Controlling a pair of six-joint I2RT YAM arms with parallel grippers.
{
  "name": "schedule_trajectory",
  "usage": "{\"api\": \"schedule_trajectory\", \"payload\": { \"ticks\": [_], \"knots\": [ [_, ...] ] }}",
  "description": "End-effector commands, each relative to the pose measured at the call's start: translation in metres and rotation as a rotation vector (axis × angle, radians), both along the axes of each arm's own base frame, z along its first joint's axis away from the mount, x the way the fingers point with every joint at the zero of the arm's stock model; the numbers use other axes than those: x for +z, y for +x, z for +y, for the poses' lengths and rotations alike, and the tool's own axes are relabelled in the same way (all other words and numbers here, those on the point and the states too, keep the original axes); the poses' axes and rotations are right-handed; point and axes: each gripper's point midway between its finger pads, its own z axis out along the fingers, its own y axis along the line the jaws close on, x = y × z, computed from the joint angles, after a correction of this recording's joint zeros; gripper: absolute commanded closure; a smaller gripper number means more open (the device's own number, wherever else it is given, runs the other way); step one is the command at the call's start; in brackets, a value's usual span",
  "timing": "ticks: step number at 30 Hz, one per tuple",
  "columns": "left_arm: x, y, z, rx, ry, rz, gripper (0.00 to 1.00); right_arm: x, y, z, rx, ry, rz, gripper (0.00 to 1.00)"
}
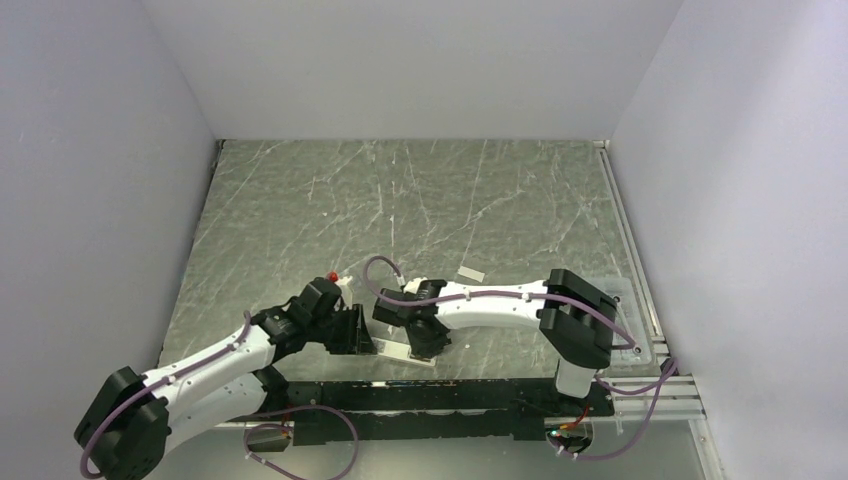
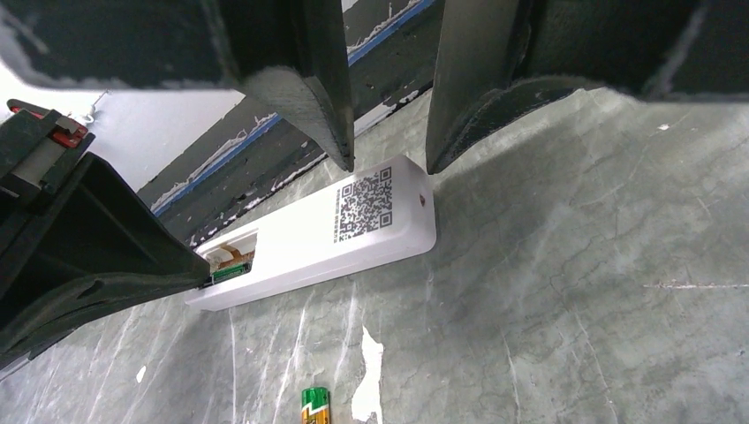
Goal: Load the batteries into the remote control
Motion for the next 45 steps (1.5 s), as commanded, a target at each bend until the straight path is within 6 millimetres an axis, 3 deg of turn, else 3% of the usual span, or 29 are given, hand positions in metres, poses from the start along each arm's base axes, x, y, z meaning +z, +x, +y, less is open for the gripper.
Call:
{"api": "schedule_trajectory", "payload": {
  "ticks": [1,10,24,31,37,45],
  "knots": [
    [0.018,0.007,-0.006,-0.017,-0.023,-0.049,0.58,-0.031,0.008,0.016,-0.013,0.011,-0.015,1.0],
    [0.017,0.008,0.0,0.011,0.013,-0.042,0.56,-0.002,0.016,0.008,-0.015,0.013,-0.079,1.0],
    [0.018,0.01,0.005,0.066,0.048,-0.009,0.55,0.041,0.018,0.013,0.007,0.184,-0.141,0.98],
    [0.021,0.007,0.009,0.089,0.059,0.013,0.52,0.058,0.026,0.017,0.056,0.232,-0.204,0.8],
    [0.025,0.006,0.012,0.123,0.062,0.028,0.48,0.073,0.039,0.033,0.084,0.275,-0.258,0.67],
    [0.034,0.002,0.017,0.179,0.039,0.035,0.46,0.069,0.059,0.044,0.146,0.256,-0.314,0.63]
  ]
}}
